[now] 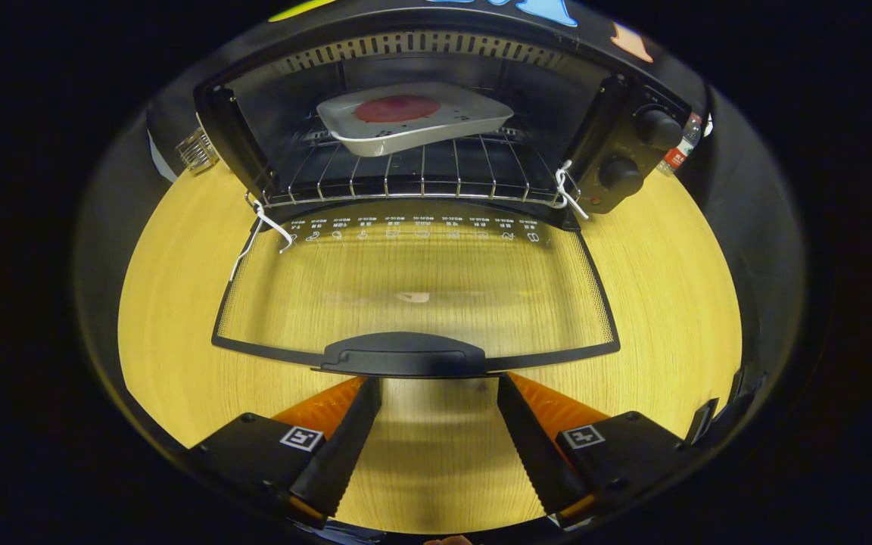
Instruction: Open the toaster oven, put the food inside, and close the toaster oven door.
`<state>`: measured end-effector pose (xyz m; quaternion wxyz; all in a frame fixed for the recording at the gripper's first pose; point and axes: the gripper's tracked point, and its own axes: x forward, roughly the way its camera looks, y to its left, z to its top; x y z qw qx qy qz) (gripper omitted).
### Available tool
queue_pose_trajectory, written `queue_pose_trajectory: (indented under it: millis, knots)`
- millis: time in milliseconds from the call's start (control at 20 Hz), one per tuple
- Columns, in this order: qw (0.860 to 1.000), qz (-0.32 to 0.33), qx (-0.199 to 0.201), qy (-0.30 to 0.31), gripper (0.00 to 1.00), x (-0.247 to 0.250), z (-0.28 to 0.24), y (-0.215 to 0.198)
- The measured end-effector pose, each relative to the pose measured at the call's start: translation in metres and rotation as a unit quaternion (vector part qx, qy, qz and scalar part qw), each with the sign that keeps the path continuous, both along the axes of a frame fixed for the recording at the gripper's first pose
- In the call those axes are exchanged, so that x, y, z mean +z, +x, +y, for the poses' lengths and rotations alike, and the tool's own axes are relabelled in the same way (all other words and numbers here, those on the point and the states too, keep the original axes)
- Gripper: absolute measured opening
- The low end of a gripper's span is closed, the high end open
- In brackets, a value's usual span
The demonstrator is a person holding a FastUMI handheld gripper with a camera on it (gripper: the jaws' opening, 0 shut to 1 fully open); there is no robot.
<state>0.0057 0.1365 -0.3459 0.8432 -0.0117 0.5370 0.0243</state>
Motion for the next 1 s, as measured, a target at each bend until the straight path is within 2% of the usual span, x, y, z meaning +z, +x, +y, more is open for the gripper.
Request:
queue_pose_trajectory:
  millis: [200, 400, 600, 800, 1000]
  knots:
    - [1.0, -0.017, 0.01, -0.005, 0.98, 0.024, -0.002, -0.004]
    - [0.997, -0.071, 0.02, 0.011, 0.98, 0.058, -0.004, -0.002]
    - [0.992, -0.119, -0.002, 0.036, 0.98, 0.093, -0.007, 0.007]
    - [0.973, -0.229, 0.02, 0.015, 0.99, 0.163, -0.016, 0.041]
    - [0.945, -0.328, 0.014, -0.002, 1.0, 0.226, -0.046, 0.039]
